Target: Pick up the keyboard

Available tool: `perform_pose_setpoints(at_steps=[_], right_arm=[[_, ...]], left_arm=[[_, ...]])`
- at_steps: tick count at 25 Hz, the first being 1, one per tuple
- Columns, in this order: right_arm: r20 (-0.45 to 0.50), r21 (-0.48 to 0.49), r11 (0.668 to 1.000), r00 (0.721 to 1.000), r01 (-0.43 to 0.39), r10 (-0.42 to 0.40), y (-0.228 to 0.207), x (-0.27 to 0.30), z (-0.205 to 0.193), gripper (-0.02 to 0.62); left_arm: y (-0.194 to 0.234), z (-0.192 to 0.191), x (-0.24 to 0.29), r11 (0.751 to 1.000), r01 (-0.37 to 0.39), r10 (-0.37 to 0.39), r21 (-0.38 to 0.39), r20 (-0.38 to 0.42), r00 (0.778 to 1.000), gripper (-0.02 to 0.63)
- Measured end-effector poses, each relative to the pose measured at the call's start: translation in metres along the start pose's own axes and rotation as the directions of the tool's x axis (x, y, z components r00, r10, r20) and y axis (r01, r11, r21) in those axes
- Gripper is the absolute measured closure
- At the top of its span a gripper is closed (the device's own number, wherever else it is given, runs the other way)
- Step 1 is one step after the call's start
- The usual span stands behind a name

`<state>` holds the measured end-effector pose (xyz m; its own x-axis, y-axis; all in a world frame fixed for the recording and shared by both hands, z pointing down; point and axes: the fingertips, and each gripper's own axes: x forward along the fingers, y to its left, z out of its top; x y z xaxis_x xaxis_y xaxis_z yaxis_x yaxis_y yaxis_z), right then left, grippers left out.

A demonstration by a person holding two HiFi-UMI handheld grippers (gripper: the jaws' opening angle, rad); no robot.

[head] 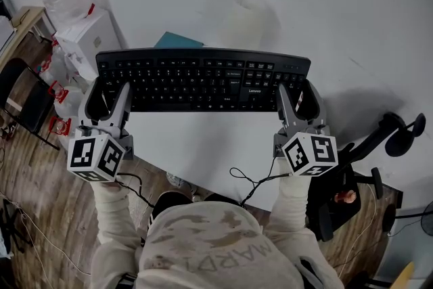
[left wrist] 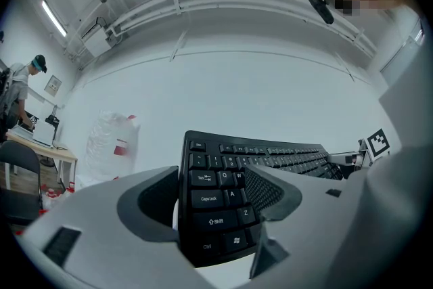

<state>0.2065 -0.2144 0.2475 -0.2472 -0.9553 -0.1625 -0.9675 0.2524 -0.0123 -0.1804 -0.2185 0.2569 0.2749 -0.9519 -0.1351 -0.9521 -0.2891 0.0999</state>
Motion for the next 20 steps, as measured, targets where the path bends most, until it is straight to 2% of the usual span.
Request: perform_pose_setpoints(at_steps=[7,12,16,20], right_arm=[[0.005,0.002,1.0,1.0,0.001,-0.001,0.002,-0.001,0.007,0.315],[0.008,0.013,1.0,1.0,0.001,-0.001,-0.007,0.003,-0.011,0.316],[0.008,0.006,1.0,1.0,-0.002,0.002,-0.002,-0.001,0.009,0.316],[0.011,0.004,1.0,1.0,-0.005,0.005,0.004,-0.001,0.012,0.316]], left_arm=[[-0.001,0.008,-0.002,1.0,-0.001,0.001,0.007,0.004,1.0,0.295],[-0.004,-0.007,0.005,1.0,-0.005,0.005,0.014,-0.001,1.0,0.295],[-0.005,0.011,-0.002,1.0,-0.009,0.009,0.009,-0.001,1.0,0.295],[-0.001,0.014,-0.006,1.0,-0.014,0.014,0.007,0.002,1.0,0.295]])
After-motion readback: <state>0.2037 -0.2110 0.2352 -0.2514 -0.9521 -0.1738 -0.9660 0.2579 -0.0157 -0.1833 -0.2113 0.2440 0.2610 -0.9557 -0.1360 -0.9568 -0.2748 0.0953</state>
